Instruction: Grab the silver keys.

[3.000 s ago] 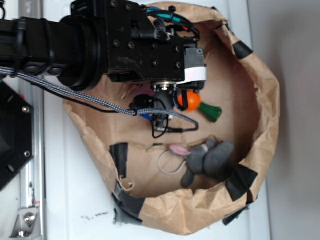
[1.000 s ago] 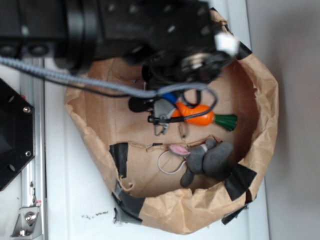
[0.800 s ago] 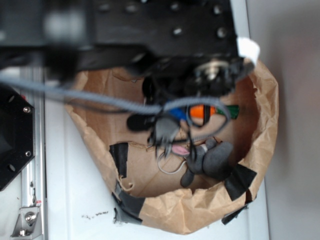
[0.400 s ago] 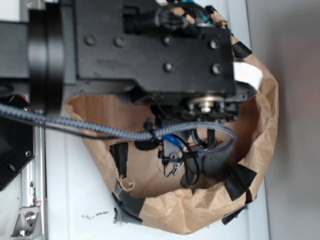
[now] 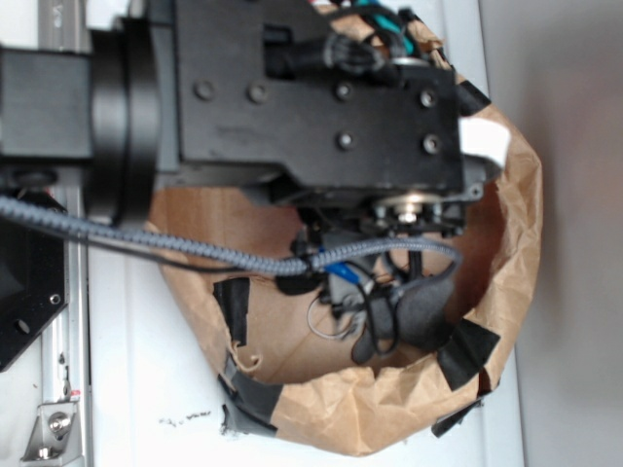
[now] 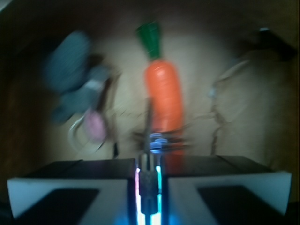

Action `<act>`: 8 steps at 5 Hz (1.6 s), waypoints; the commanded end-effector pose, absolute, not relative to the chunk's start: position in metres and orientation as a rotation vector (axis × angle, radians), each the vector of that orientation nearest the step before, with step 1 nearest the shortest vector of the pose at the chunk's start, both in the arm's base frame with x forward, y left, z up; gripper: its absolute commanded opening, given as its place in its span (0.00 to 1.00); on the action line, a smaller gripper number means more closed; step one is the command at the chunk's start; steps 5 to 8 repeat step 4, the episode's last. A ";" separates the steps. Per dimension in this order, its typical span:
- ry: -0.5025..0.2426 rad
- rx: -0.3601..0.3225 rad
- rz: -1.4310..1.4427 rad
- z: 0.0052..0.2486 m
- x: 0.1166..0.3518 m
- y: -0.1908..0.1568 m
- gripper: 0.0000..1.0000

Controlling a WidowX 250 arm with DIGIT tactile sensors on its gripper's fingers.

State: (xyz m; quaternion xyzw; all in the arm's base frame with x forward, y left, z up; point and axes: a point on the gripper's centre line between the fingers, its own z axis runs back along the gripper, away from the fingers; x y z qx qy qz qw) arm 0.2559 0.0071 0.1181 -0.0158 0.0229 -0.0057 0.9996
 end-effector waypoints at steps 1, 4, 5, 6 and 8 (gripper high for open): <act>-0.054 -0.053 -0.042 0.146 0.259 0.020 0.00; -0.079 -0.030 -0.018 0.140 0.260 0.019 0.00; -0.079 -0.030 -0.018 0.140 0.260 0.019 0.00; -0.079 -0.030 -0.018 0.140 0.260 0.019 0.00; -0.079 -0.030 -0.018 0.140 0.260 0.019 0.00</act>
